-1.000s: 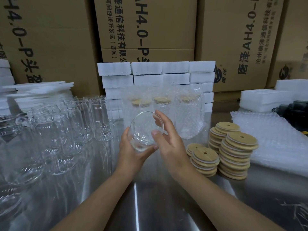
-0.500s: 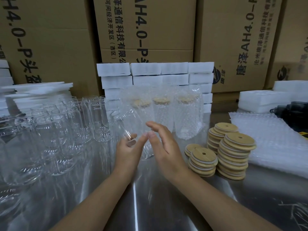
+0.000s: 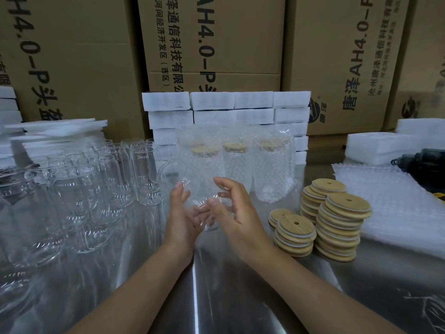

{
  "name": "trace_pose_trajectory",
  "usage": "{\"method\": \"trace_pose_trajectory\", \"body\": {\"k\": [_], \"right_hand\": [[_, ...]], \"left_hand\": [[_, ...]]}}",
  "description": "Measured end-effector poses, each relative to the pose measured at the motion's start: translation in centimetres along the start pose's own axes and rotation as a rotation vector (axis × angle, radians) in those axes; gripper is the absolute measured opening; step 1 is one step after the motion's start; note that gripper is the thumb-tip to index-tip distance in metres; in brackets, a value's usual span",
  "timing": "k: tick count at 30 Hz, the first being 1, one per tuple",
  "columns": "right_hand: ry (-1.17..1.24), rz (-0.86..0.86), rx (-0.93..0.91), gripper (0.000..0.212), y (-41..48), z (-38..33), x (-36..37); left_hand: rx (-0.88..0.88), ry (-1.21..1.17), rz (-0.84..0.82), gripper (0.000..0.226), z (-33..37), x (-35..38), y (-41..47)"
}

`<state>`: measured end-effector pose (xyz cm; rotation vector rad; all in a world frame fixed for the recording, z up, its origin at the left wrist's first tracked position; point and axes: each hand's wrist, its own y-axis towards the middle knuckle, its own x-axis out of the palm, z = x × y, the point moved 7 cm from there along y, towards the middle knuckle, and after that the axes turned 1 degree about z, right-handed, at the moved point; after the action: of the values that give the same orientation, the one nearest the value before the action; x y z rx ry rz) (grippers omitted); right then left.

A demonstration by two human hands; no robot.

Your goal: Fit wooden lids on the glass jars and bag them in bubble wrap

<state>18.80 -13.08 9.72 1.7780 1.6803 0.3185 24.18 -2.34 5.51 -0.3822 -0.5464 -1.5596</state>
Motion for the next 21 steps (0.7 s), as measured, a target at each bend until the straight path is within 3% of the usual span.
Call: {"method": "trace_pose_trajectory", "body": {"k": [3, 6, 11, 21], "right_hand": [[-0.059, -0.025, 0.000, 0.061, -0.2, 0.0, 0.3], [-0.082, 0.007, -0.012, 0.070, -0.2, -0.3, 0.1], [-0.013, 0.062, -0.003, 0.078, -0.2, -0.5, -0.4], [0.104, 0.152, 0.023, 0.083, -0.2, -0.3, -1.2]], "left_hand": [[-0.154, -0.088, -0.042, 0.075, -0.9, 0.2, -0.3], [-0.363, -0.205, -0.122, 0.085, -1.6, 1.2, -1.1], [-0.527, -0.276, -0.271, 0.089, -2.0, 2.2, -2.1], [-0.533, -0.152, -0.333, 0.099, -2.4, 2.5, -1.9]]}}
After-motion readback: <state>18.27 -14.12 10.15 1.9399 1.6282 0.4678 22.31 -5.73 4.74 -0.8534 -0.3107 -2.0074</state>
